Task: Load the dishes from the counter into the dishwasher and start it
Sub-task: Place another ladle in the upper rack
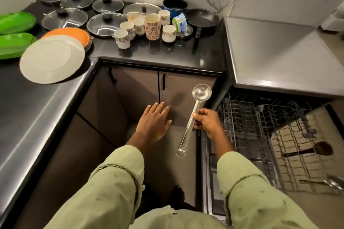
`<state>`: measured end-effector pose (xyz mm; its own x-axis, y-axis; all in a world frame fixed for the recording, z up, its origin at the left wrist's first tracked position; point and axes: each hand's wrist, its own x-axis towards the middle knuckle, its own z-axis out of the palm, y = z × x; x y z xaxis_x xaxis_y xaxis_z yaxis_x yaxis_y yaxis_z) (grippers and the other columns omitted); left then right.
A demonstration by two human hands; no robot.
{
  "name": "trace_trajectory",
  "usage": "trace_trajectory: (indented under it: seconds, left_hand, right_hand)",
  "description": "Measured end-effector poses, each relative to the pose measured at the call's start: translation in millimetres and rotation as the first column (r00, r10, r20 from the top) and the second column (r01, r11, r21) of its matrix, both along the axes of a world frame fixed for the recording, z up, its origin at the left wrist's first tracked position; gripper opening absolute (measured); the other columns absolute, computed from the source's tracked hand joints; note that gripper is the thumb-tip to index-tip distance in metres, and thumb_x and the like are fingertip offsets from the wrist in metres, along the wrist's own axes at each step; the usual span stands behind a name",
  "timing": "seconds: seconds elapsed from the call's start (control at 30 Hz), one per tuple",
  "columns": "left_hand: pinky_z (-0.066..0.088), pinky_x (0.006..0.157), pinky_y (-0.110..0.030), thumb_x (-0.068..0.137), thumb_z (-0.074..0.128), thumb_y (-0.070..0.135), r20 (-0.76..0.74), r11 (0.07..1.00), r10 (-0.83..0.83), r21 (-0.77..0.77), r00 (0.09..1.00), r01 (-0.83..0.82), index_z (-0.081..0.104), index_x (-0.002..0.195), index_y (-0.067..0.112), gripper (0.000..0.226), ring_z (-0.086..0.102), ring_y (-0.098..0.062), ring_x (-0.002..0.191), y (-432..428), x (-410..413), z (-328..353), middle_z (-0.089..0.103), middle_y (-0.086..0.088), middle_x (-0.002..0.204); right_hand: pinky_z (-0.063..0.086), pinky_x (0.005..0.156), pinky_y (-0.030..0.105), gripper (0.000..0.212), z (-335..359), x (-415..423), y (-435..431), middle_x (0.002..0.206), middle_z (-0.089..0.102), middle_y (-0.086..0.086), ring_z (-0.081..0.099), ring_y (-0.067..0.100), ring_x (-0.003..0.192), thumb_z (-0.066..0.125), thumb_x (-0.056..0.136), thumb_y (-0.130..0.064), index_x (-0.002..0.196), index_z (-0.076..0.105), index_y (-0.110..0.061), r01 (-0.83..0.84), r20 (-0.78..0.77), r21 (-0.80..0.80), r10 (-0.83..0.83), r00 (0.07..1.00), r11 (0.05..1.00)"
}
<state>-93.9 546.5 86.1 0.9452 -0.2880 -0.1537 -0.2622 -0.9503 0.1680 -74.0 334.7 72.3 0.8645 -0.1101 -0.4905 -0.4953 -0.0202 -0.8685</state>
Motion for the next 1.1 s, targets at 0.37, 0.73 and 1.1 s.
trace_trajectory:
  seconds: [0.37,0.73,1.1]
  left_hand:
    - [0.009,0.124,-0.043,0.105,0.034,0.044,-0.010,0.998,-0.040,-0.039,0.999,0.040,0.020,0.157,0.020,0.060,0.015,-0.026,0.152,-37,-117,-5,0.020,-0.006,0.164]
    - [0.011,0.123,-0.044,0.103,0.037,0.043,0.004,0.987,-0.157,-0.034,0.988,0.157,0.023,0.156,0.017,0.061,0.019,-0.027,0.150,-121,-226,0,0.025,-0.010,0.162]
    - [0.005,0.123,-0.045,0.102,0.038,0.045,0.011,0.982,-0.185,-0.047,0.983,0.185,0.016,0.158,0.016,0.067,0.008,-0.029,0.152,-269,-266,4,0.011,-0.010,0.165]
  right_hand:
    - [0.052,0.047,0.025,0.010,2,-124,-42,0.070,0.062,0.013,0.059,0.017,0.054,0.060,0.095,-0.005,0.085,0.060,-0.003,0.070,0.005,0.015,-0.070,0.998,0.997]
    - [0.055,0.056,0.030,0.009,4,-265,-115,0.070,0.067,0.011,0.059,0.016,0.054,0.061,0.093,-0.004,0.085,0.064,-0.003,0.152,-0.039,0.036,-0.150,0.988,0.988]
    - [0.056,0.055,0.027,0.004,2,-335,-263,0.072,0.069,0.010,0.065,0.017,0.059,0.065,0.091,-0.004,0.090,0.067,0.000,0.237,-0.029,0.036,-0.236,0.971,0.971]
